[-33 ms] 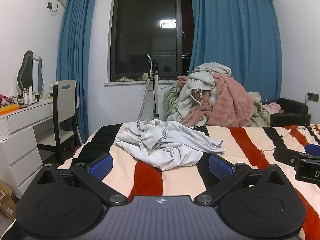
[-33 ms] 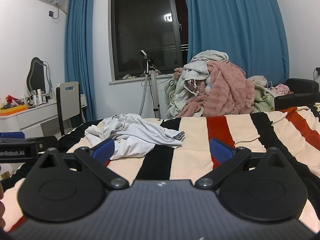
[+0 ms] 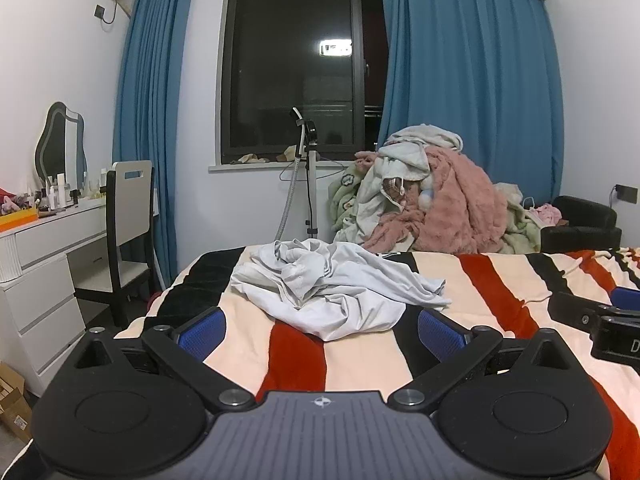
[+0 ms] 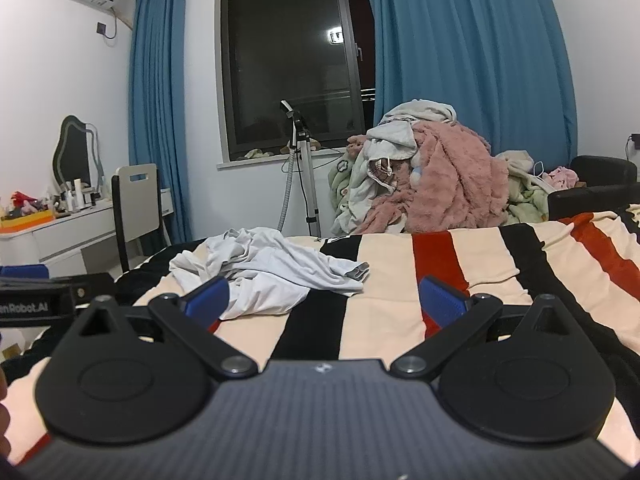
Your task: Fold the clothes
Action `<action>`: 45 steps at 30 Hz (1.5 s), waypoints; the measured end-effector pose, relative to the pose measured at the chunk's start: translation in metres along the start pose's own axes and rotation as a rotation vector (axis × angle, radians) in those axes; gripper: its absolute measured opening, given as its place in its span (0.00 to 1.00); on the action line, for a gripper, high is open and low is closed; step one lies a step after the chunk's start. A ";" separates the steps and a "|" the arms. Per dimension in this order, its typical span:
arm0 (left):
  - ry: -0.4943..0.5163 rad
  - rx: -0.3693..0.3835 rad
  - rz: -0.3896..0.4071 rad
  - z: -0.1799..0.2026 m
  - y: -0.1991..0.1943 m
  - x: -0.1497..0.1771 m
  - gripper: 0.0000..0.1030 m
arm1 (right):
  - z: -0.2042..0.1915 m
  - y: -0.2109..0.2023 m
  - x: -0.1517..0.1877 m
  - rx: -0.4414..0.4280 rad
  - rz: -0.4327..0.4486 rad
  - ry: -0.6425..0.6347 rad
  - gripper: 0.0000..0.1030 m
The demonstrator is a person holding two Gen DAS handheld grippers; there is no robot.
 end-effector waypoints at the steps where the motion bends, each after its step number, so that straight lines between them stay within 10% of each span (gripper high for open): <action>1: -0.003 0.002 -0.002 -0.001 0.000 0.000 1.00 | -0.001 0.000 0.000 -0.001 -0.001 0.003 1.00; 38: 0.027 0.041 -0.029 0.002 0.007 0.007 1.00 | 0.003 -0.007 0.003 -0.003 -0.006 0.045 1.00; 45: -0.074 0.064 -0.056 -0.022 0.003 -0.025 1.00 | 0.002 0.013 -0.003 -0.054 -0.135 0.086 0.99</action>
Point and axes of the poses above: each gripper's, at about its wrist camera, not at the fingertips, and y roughly the way its jaws point, z to its right, x to its underside, the point moved 4 cm from there along y, roughly the way its jaws point, and after that the axes turned 10 degrees about -z, right-handed, at the moved point
